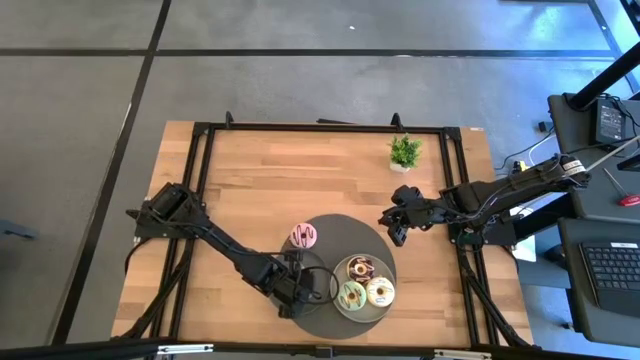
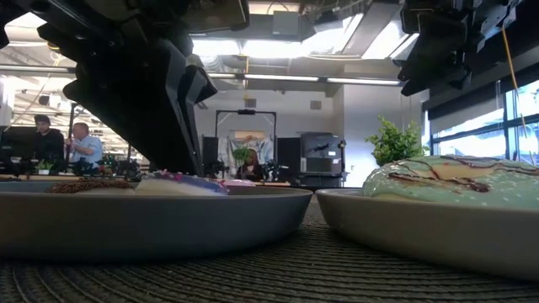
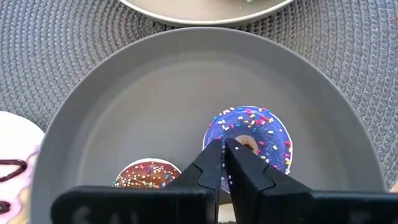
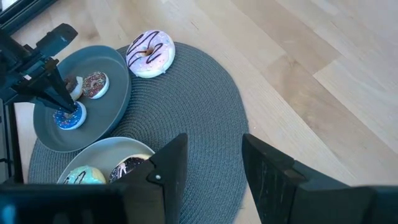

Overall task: Pick & Place donuts
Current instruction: Put the small violet donut on the black plate, then put the large purple donut on the gray plate

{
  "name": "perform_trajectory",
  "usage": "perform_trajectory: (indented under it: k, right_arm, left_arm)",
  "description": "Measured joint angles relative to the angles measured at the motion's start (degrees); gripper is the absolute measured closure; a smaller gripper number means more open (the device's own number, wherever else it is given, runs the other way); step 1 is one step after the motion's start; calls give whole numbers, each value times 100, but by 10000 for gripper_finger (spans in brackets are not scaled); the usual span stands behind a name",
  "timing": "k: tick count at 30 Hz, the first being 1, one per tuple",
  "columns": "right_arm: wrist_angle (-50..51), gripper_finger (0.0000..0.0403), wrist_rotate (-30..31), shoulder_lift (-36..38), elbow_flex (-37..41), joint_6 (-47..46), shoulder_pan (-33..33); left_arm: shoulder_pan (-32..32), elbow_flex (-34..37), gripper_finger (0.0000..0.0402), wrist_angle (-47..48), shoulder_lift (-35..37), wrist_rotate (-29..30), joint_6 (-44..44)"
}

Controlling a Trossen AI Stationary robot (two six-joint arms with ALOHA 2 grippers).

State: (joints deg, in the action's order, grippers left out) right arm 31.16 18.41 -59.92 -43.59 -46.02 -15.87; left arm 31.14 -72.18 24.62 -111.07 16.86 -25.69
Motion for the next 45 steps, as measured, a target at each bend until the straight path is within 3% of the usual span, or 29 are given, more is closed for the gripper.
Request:
perform_trajectory:
  k: [11, 18, 30, 38, 45]
  right_arm:
    - [-2, 249, 0, 0, 1, 0, 0]
    - [0, 249, -1, 0, 0, 0, 0]
    - [0, 249, -2, -4, 0, 0, 1]
    - [4, 249, -2, -4, 0, 0, -1]
    - [46, 249, -1, -4, 0, 16, 1]
  left_arm:
    - [-1, -2, 346, 306, 0, 372, 2]
    - [-1, -9, 325, 302, 0, -7, 33]
    - [-205, -13, 322, 706, 629, 363, 42]
    - [-442, -13, 324, 552, 981, -249, -332]
    - [-933, -13, 318, 1003, 1126, -107, -570]
